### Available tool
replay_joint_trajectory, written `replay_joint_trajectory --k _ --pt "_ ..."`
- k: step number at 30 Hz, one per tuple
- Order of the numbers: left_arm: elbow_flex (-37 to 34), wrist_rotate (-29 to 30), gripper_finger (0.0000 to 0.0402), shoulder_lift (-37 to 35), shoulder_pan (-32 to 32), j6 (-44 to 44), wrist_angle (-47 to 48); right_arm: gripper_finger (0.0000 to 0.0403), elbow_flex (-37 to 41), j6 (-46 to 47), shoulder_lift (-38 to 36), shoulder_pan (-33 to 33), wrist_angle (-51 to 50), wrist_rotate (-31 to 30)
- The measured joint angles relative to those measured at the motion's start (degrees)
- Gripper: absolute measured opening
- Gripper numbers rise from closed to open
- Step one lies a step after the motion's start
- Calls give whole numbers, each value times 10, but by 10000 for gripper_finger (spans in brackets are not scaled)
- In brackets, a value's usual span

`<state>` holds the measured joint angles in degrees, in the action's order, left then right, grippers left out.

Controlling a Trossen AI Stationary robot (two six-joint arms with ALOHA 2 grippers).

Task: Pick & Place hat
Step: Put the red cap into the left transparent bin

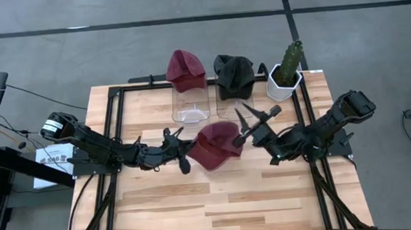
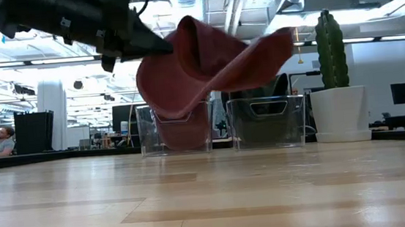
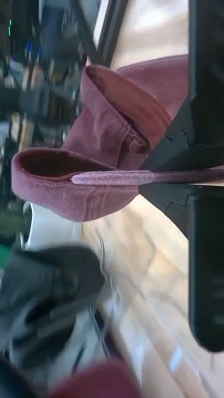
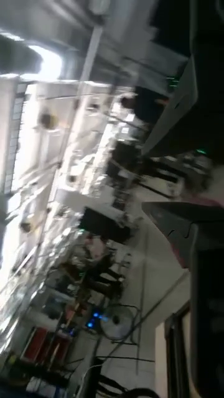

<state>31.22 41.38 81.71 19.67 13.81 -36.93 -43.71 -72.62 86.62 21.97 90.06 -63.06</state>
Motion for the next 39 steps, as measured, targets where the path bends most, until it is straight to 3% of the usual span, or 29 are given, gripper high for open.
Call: replay_joint_trajectory --k 4,7,13,19,21,23,28,30,39 --pt "-6 17 19 0 -10 -2 1 118 0 18 -19 18 -13 -65" --pt "-6 16 19 0 -8 -26 1 118 0 20 -30 29 -62 -77" --pt "-6 15 19 0 -8 -28 1 116 0 84 -64 28 -208 -107" --pt "-6 -2 19 0 -8 -28 1 87 1 233 -124 28 -432 -126" --pt "-6 -8 19 0 -8 -28 1 70 1 307 -150 33 -518 -97" --pt "-6 -9 19 0 -8 -28 1 50 1 397 -179 36 -615 -32" --pt "-7 -22 19 0 -8 -28 1 5 1 609 -257 -4 -834 287" --pt "-7 -24 19 0 -8 -28 1 7 1 643 -276 -31 -878 360" --pt "-7 -23 19 0 -8 -28 0 43 1 700 -287 -130 -954 361"
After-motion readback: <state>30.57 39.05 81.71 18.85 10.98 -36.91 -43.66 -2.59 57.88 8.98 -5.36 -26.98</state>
